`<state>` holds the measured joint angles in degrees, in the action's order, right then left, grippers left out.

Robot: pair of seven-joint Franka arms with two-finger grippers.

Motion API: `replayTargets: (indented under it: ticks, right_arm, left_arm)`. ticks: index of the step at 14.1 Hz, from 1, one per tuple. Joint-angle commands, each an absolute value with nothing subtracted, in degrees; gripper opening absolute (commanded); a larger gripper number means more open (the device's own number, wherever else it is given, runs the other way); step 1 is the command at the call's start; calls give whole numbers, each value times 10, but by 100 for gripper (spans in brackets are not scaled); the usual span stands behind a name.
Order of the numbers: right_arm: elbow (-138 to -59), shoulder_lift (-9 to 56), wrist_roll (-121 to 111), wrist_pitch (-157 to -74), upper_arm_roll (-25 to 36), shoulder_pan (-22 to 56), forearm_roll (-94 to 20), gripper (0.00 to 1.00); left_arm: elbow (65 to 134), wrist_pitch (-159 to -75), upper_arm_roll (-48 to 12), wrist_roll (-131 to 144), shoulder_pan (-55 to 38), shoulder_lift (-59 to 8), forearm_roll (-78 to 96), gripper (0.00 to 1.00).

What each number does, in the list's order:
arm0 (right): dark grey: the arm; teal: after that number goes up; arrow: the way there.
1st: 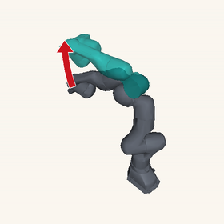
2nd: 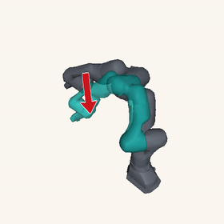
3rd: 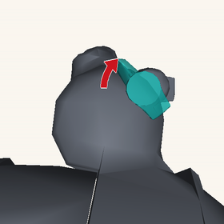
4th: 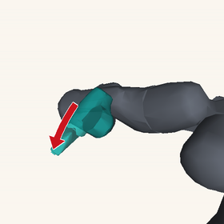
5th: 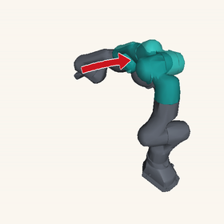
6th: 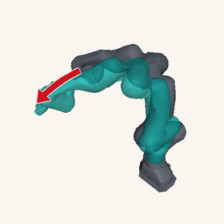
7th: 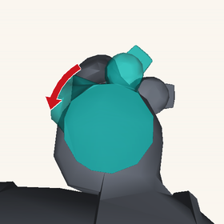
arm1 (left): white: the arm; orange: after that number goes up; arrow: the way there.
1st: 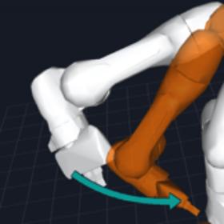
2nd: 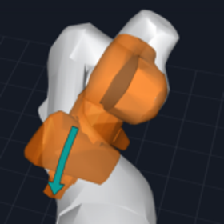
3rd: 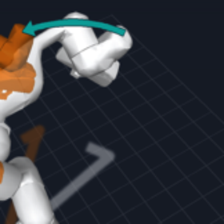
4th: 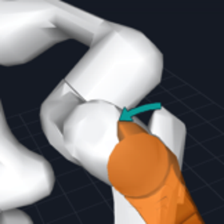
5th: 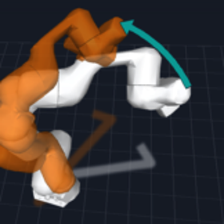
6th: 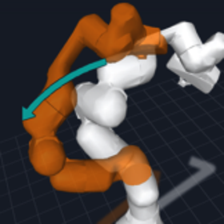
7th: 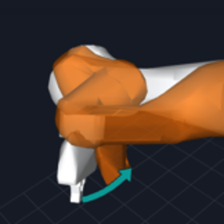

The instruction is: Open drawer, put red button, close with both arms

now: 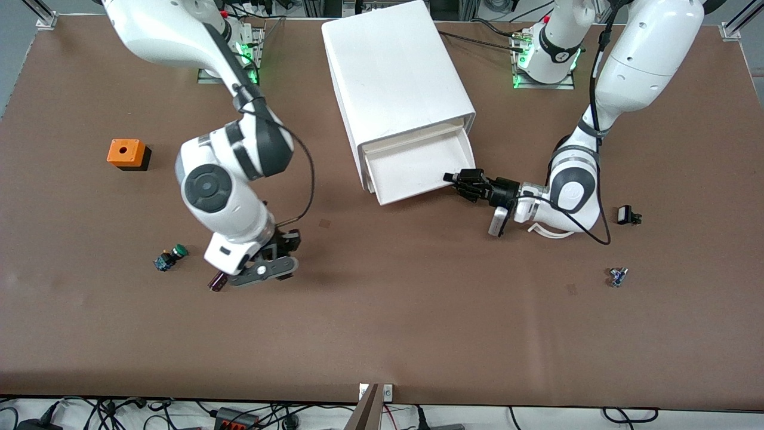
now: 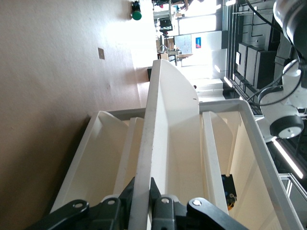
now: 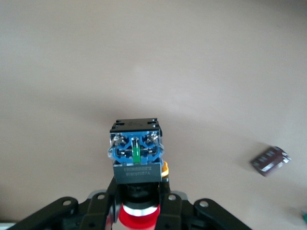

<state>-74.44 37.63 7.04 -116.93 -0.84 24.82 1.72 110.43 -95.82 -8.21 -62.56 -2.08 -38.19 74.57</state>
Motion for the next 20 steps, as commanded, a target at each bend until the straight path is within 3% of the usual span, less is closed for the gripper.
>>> replayTargets:
  ticks: [1,5,13,20]
  right_arm:
    - [-707,380,73,-1146,-5,287,9,0]
    - [-657,383,83,-1139,-1,373,8,0]
    - [-646,411,217,-1133,-5,481,5,0]
    - [-646,426,242,-1107,-6,504,-34,0]
  left_arm:
    - [1080,-969,-80,-609,-18,-396,737,100]
    - [1061,-962,-62,-496,-11,-346,688,100]
    - [888,-940,-65,-102,4,-321,292,100]
    - [874,-940,-70,74,-25,-328,24,100]
